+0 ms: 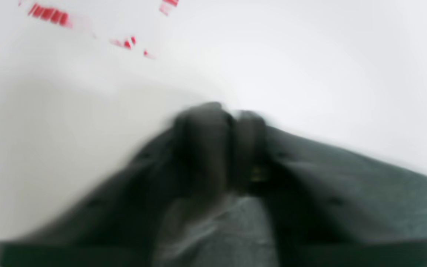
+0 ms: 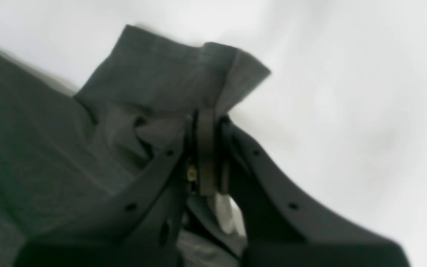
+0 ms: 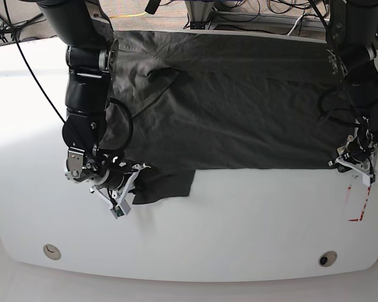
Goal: Fold the T-shirt properly
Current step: 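Lift the hem with both grippers and fold it toward the collar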
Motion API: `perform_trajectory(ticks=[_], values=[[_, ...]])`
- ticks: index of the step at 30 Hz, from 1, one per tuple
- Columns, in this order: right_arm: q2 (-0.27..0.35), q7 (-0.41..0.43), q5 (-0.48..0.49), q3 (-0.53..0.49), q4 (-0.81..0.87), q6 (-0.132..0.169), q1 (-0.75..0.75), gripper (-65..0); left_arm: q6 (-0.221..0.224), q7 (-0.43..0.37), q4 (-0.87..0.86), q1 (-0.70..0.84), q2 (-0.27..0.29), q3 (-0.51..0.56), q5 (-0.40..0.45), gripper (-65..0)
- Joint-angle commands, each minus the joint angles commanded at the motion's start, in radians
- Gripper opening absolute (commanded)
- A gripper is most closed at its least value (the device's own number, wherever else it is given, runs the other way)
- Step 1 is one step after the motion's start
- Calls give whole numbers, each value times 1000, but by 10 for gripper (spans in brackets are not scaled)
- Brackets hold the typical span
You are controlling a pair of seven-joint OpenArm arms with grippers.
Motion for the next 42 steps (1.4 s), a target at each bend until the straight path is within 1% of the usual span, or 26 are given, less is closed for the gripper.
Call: perform_trajectory(ticks=[4,5,6,10,15,22,25,26,28,33,36,39,42], values=[[0,-32,-2,0,66,0,0,-650,-3,2,41,5,-2,0,-5,-650],[0,-48,-2,-2,89,0,0,-650,-18,5,81,5,-2,0,-5,-650],[2,-58,-2,-3,110,0,0,-650,-46,12,115,11,-2,-2,-3,-650],[17,-106,5,-3,183,0,0,-650,-130,74,221,48,0,-2,-5,-650],[17,-187,5,-3,276,0,0,-650,-173,118,325,77,2,-2,-6,-650],[17,-333,6,3,463,0,-80,-650,-270,124,499,184,2,-5,-6,-650],[15,-436,6,9,537,0,-110,-650,-271,124,551,229,2,-8,-8,-650],[12,-477,6,28,565,0,-121,-650,-271,124,569,245,2,-8,-8,-650],[-8,-525,6,68,617,0,-158,-650,-271,124,612,281,2,-8,-8,-650],[-28,-582,6,115,753,0,-272,-650,-271,124,724,393,2,-14,-8,-650],[-31,-588,11,117,809,0,-344,-650,-271,124,758,442,3,-48,-8,-650],[-41,-588,84,126,865,0,-436,-650,-271,124,767,480,18,-89,-8,-650],[-57,-601,153,184,899,0,-520,-650,-271,124,778,519,20,-109,-6,-650]])
